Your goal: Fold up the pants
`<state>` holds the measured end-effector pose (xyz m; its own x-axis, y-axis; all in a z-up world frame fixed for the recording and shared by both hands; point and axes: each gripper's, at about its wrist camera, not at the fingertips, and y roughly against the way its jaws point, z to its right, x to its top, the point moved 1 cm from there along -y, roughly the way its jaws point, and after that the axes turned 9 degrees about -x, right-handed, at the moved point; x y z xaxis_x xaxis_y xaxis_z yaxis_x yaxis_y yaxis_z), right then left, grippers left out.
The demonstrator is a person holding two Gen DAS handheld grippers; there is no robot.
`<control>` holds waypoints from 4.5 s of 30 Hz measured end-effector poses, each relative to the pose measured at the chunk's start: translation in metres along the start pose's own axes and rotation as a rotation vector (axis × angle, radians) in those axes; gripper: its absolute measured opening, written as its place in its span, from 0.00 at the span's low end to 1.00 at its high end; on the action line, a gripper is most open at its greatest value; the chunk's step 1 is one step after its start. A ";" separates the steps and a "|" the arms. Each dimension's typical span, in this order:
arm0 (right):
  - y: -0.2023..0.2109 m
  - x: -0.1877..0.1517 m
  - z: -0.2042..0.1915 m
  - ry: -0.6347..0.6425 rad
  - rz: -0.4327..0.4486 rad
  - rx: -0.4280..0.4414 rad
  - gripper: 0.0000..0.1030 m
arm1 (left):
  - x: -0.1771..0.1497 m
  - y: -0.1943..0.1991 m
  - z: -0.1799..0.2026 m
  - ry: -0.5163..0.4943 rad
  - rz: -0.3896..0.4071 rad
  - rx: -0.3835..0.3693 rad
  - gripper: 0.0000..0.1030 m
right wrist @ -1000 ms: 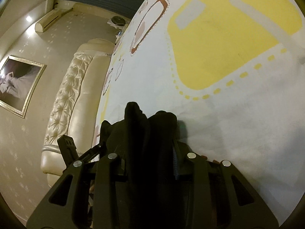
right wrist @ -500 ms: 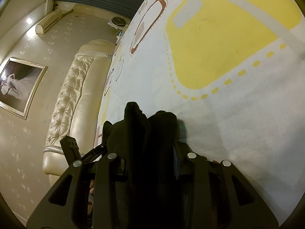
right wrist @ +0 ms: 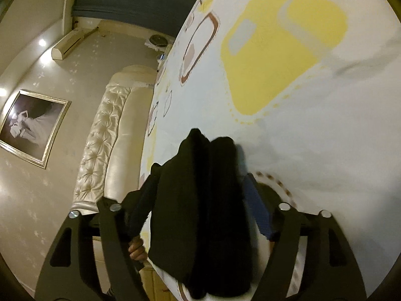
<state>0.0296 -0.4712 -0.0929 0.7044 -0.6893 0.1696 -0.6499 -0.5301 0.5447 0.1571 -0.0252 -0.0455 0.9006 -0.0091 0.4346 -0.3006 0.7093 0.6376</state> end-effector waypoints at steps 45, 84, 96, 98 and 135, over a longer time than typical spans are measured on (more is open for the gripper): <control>-0.002 -0.092 -0.042 0.084 -0.051 -0.061 0.33 | -0.085 0.024 0.027 0.229 -0.054 -0.095 0.29; 0.017 -0.142 0.006 0.028 -0.080 -0.059 0.34 | -0.128 0.021 0.034 0.106 -0.045 -0.033 0.34; 0.024 -0.139 0.012 -0.014 -0.084 -0.030 0.38 | -0.131 0.024 0.033 0.090 -0.036 0.006 0.55; 0.025 -0.140 0.012 -0.040 -0.084 -0.007 0.41 | -0.132 0.027 0.034 0.078 -0.021 0.047 0.66; 0.075 -0.207 -0.067 0.511 0.203 -0.634 0.82 | -0.180 0.081 0.119 -0.243 0.194 0.435 0.81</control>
<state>-0.1456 -0.3350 -0.0317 0.7328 -0.3521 0.5823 -0.6018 0.0639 0.7961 -0.0668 -0.0497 0.0039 0.7322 -0.1065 0.6727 -0.6033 0.3569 0.7132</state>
